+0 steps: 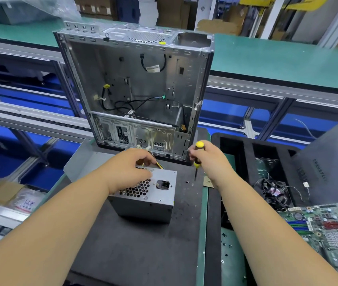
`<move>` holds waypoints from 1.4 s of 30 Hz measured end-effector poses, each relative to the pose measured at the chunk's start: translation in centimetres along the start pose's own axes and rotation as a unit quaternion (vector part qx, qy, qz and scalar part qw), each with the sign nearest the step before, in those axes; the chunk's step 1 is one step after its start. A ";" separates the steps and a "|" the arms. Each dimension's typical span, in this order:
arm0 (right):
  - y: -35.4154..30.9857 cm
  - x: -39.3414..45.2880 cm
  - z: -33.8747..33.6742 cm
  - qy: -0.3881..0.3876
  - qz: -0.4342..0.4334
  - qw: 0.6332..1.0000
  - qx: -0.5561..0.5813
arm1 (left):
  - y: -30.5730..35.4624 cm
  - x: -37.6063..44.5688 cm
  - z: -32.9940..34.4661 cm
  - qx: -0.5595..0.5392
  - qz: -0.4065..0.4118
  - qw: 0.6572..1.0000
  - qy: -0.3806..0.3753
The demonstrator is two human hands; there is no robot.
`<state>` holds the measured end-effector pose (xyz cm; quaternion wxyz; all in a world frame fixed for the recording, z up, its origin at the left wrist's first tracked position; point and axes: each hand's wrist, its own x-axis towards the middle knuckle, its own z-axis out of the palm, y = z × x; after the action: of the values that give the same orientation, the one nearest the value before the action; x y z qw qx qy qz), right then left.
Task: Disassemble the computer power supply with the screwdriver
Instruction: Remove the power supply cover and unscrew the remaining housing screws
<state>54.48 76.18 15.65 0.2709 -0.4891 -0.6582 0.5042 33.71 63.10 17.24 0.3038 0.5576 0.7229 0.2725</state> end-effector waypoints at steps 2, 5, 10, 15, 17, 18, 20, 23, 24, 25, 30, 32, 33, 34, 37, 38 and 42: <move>-1.9 -1.0 0.3 0.001 -0.050 0.998 0.027 | -0.7 -0.1 -0.5 -0.008 -0.008 1.000 0.004; -4.2 -2.0 1.4 -0.015 -0.107 0.990 0.091 | -1.9 -0.2 -1.0 -0.005 -0.016 1.000 -0.008; -6.7 -3.2 3.4 -0.033 -0.157 0.973 0.166 | -3.1 0.4 -1.3 -0.054 -0.001 0.998 -0.034; -8.0 -4.1 5.0 -0.035 -0.151 0.958 0.239 | -2.9 1.0 -1.6 -0.071 0.040 0.994 -0.077; -8.3 -4.3 5.7 -0.033 -0.147 0.958 0.245 | -3.0 1.3 -1.6 -0.005 0.056 0.995 -0.079; -8.4 -4.4 6.1 -0.031 -0.144 0.958 0.245 | -3.0 1.5 -1.6 0.037 0.068 0.994 -0.072; -8.7 -4.6 6.7 -0.023 -0.138 0.961 0.239 | -2.8 1.6 -1.5 0.085 0.087 0.991 -0.058; -8.9 -4.8 7.6 -0.008 -0.132 0.970 0.202 | -2.6 1.8 -1.1 0.107 0.104 0.987 -0.055; -8.9 -4.9 7.8 -0.003 -0.130 0.973 0.191 | -2.6 1.8 -0.9 0.108 0.108 0.987 -0.055; -8.9 -5.0 8.0 0.001 -0.131 0.974 0.186 | -2.7 1.8 -0.8 0.107 0.110 0.987 -0.052; -9.0 -5.4 8.9 0.029 -0.136 0.973 0.182 | -3.3 1.6 -0.1 0.097 0.119 0.988 -0.016; -8.9 -5.6 9.1 0.040 -0.138 0.974 0.176 | -3.5 1.6 0.1 0.096 0.131 0.987 0.001; -8.8 -5.7 9.3 0.044 -0.139 0.974 0.176 | -3.5 1.5 0.1 0.094 0.139 0.986 0.008; -8.7 -5.9 9.4 0.048 -0.142 0.973 0.177 | -3.6 1.5 0.2 0.090 0.146 0.985 0.015; -8.3 -6.3 9.5 0.068 -0.153 0.971 0.172 | -3.7 1.4 0.2 0.071 0.155 0.985 0.026; -8.1 -6.4 9.6 0.074 -0.156 0.970 0.172 | -3.8 1.5 0.2 0.067 0.155 0.985 0.026; -7.9 -6.9 9.9 0.082 -0.159 0.963 0.200 | -3.8 1.4 0.2 0.062 0.157 0.985 0.024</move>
<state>45.77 65.80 20.53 0.4933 -0.3537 -0.5886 0.5340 31.11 63.62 14.14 0.2046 0.6751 0.6489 0.2851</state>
